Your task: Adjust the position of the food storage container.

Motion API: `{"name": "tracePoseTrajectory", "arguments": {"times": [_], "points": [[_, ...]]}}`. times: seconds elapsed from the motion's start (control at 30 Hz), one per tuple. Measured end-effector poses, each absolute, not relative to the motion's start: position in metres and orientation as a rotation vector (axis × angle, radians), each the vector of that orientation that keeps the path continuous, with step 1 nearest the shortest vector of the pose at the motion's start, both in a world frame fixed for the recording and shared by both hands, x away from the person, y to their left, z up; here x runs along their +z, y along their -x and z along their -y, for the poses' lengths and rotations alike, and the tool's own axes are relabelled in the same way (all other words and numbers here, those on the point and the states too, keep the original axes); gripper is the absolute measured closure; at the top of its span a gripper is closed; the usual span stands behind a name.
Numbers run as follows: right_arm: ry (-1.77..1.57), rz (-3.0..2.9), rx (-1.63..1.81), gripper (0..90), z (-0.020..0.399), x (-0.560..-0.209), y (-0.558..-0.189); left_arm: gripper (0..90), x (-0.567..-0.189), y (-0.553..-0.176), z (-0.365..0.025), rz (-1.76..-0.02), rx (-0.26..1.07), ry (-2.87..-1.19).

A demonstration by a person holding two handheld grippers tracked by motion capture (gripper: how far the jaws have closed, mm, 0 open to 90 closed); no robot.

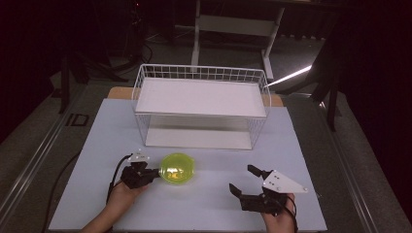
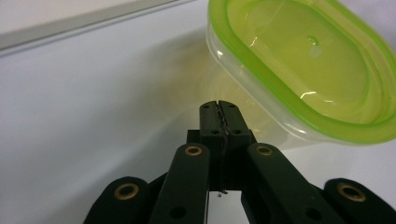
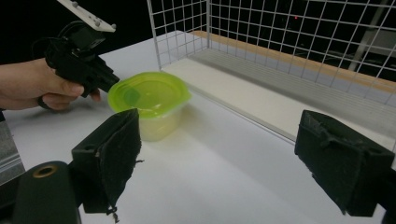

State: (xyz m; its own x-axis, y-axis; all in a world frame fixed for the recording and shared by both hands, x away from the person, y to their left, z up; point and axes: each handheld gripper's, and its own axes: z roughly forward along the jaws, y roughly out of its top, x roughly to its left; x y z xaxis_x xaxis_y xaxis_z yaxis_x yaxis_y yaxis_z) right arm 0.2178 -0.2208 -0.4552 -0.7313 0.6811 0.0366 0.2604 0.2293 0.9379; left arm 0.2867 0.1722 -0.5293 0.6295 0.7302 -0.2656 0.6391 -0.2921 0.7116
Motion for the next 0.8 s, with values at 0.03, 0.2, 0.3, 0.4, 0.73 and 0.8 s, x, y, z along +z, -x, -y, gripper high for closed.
{"name": "tracePoseTrajectory", "arguments": {"times": [0.03, 0.2, 0.3, 0.4, 0.73, 0.8], "points": [[-0.868, -2.129, 1.506, 14.4, 0.221, -0.455, -0.218, 90.0, -0.529, -0.288, -0.169, -1.068, 0.136, -2.016], [-0.862, -2.132, 1.502, 14.4, 0.221, -0.456, -0.218, 90.0, -0.53, -0.293, -0.151, -1.043, 0.12, -2.039], [-0.868, -2.134, 1.507, 14.4, 0.222, -0.456, -0.218, 90.0, -0.531, -0.294, -0.141, -1.025, 0.109, -2.045], [-0.872, -2.136, 1.505, 14.4, 0.223, -0.457, -0.219, 90.0, -0.532, -0.294, -0.131, -1.009, 0.098, -2.055], [-0.873, -2.133, 1.505, 14.4, 0.224, -0.457, -0.22, 90.0, -0.527, -0.294, -0.134, -1.021, 0.114, -2.057], [-0.874, -2.134, 1.503, 14.4, 0.223, -0.457, -0.22, 90.0, -0.525, -0.293, -0.139, -1.032, 0.113, -2.042]]}}
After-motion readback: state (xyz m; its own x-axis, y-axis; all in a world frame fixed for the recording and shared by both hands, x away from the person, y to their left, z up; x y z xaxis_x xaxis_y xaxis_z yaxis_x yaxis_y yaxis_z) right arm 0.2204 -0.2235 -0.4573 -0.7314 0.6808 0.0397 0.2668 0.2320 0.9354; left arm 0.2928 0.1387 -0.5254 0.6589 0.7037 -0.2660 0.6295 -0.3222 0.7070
